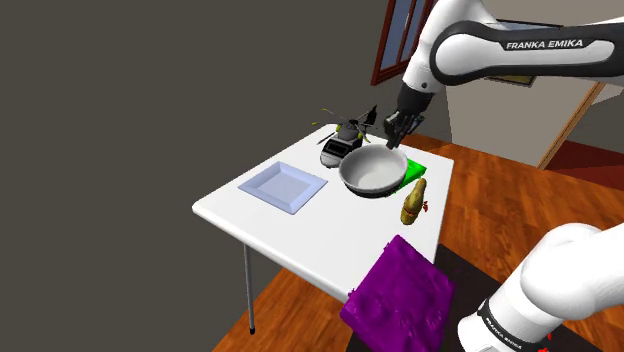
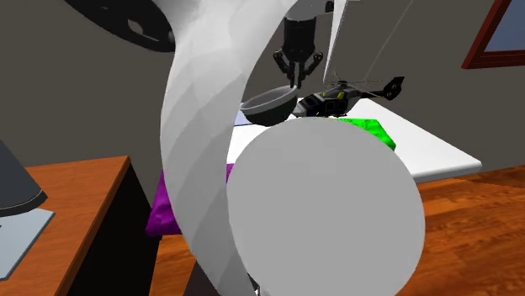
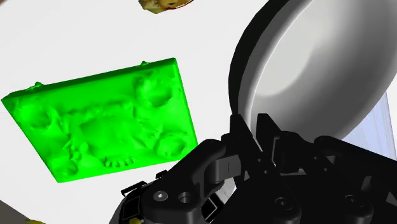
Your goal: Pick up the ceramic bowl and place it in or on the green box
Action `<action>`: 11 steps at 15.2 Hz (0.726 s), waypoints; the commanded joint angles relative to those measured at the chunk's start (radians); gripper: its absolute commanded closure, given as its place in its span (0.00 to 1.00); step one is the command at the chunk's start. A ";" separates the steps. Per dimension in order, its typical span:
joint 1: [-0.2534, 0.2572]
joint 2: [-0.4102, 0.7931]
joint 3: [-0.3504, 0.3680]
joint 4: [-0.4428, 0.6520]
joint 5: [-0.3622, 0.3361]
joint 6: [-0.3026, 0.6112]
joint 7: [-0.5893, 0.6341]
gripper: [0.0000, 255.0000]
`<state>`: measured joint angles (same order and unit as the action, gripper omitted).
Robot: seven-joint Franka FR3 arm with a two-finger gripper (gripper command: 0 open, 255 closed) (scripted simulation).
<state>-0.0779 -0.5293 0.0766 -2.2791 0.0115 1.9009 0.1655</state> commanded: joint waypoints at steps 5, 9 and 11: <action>-0.048 0.086 -0.108 0.092 -0.032 -0.003 -0.139 1.00; -0.075 0.162 -0.174 0.176 -0.040 -0.011 -0.229 1.00; -0.088 0.204 -0.207 0.225 -0.040 -0.016 -0.275 1.00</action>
<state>-0.1586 -0.3417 -0.1125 -2.0753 -0.0274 1.8878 -0.0830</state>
